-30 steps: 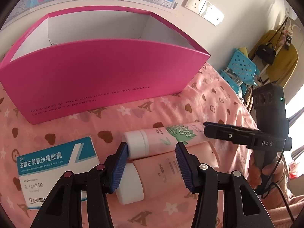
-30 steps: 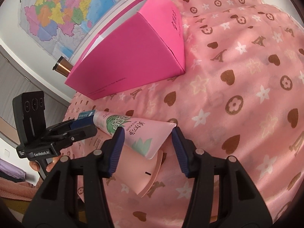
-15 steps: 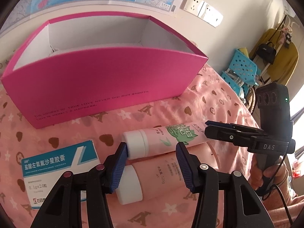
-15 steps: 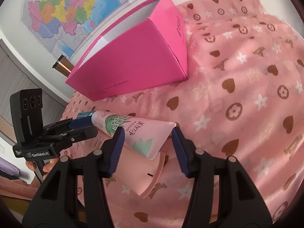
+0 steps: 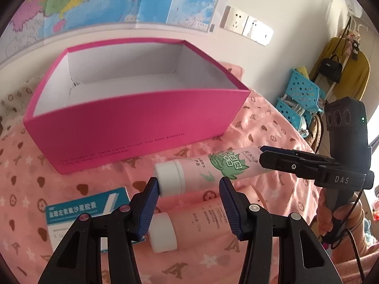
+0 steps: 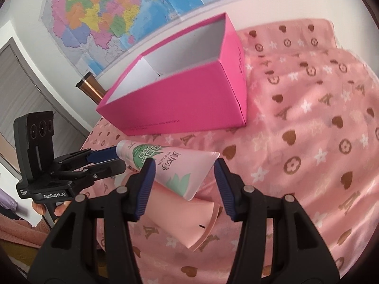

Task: Organize rigid objects
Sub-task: 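Move the left gripper to the pink-green cosmetic tube and grasp it, then carry the pink-green tube with the left gripper over the box, lower and release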

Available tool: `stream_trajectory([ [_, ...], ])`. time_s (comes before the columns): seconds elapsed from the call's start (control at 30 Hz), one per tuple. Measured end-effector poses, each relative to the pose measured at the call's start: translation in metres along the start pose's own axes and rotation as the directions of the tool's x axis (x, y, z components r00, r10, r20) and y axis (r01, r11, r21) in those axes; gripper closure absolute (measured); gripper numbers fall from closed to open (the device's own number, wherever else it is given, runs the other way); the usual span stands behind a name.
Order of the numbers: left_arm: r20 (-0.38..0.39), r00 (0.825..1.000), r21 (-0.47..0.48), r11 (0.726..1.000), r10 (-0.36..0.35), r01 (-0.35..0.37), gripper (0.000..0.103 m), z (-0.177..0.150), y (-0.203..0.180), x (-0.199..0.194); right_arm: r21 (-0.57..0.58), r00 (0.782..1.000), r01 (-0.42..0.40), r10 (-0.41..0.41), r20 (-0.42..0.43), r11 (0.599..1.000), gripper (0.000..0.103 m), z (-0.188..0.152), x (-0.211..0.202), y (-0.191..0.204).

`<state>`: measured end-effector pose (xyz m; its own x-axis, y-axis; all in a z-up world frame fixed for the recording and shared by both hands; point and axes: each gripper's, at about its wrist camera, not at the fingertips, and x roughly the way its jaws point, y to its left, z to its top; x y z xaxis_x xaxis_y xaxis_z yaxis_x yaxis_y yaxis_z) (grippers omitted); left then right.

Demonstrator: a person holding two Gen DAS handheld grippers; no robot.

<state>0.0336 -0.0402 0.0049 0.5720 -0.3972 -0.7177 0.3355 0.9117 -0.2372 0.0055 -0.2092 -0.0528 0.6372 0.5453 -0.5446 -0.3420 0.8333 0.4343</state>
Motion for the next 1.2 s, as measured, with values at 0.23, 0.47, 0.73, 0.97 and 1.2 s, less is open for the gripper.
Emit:
stream_trajectory([
  [0.23, 0.039, 0.999, 0.002, 1.000, 0.007, -0.007, 0.051, 0.006, -0.002, -0.013, -0.036, 1.000, -0.001, 0.002, 0.025, 0.999, 0.049, 0.010, -0.007, 0.010],
  [0.47, 0.078, 0.997, 0.016, 1.000, 0.010, -0.011, 0.051, 0.014, -0.005, -0.024, -0.071, 0.999, 0.000, 0.003, 0.052, 0.997, 0.049, 0.020, -0.013, 0.019],
  [0.73, 0.115, 0.993, 0.035, 0.999, 0.015, -0.019, 0.051, 0.022, -0.008, -0.031, -0.101, 0.997, 0.002, 0.006, 0.081, 0.995, 0.048, 0.033, -0.019, 0.025],
  [0.97, 0.136, 0.991, 0.040, 0.999, 0.017, -0.022, 0.051, 0.030, -0.008, -0.034, -0.119, 0.994, -0.002, 0.014, 0.104, 0.993, 0.048, 0.045, -0.022, 0.029],
  [1.2, 0.149, 0.989, 0.044, 0.999, 0.024, -0.031, 0.051, 0.036, -0.005, -0.034, -0.138, 0.992, -0.001, 0.018, 0.123, 0.990, 0.048, 0.055, -0.023, 0.033],
])
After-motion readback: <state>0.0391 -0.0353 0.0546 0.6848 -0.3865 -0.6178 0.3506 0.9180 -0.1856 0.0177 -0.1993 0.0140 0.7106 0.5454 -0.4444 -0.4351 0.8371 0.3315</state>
